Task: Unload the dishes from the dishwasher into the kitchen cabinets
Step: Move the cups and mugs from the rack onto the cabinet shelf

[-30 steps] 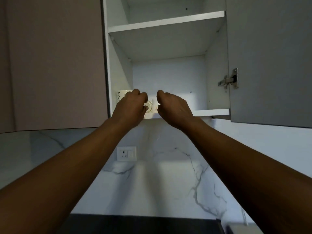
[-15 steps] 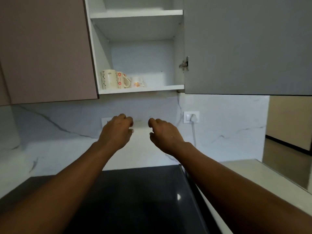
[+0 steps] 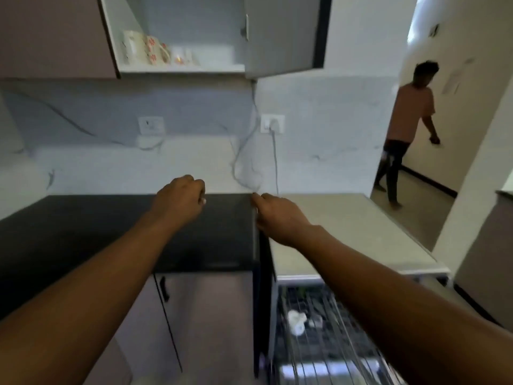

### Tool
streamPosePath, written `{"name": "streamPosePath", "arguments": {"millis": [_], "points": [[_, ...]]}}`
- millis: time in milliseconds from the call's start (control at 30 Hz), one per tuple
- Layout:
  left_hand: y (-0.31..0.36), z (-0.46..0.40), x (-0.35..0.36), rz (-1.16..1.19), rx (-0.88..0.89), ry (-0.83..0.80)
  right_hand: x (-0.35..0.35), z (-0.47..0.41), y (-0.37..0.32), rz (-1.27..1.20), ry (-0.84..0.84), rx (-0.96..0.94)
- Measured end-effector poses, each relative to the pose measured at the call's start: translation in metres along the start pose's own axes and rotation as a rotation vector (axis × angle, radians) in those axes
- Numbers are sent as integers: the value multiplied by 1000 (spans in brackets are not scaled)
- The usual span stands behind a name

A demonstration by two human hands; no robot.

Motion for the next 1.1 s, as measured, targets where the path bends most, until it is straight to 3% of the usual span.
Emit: {"name": "streamPosePath", "arguments": {"millis": [500, 767, 1100], "points": [[200, 195, 99, 114, 120, -190, 52, 281, 83, -211, -185, 216], [219, 274, 190, 111, 6, -390, 139, 410, 101, -335, -377, 344], [246, 262, 350, 153, -151, -469, 276, 445, 179, -496, -420, 407]]}}
Point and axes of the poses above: each hand's wrist, its own z-axis away from the middle knuckle, its own x-axis out of the palm, y = z × x, the point moved 10 cm from there along -z, towards the middle knuckle, and after that the axes turned 11 degrees about -x, right-handed, at the moved point
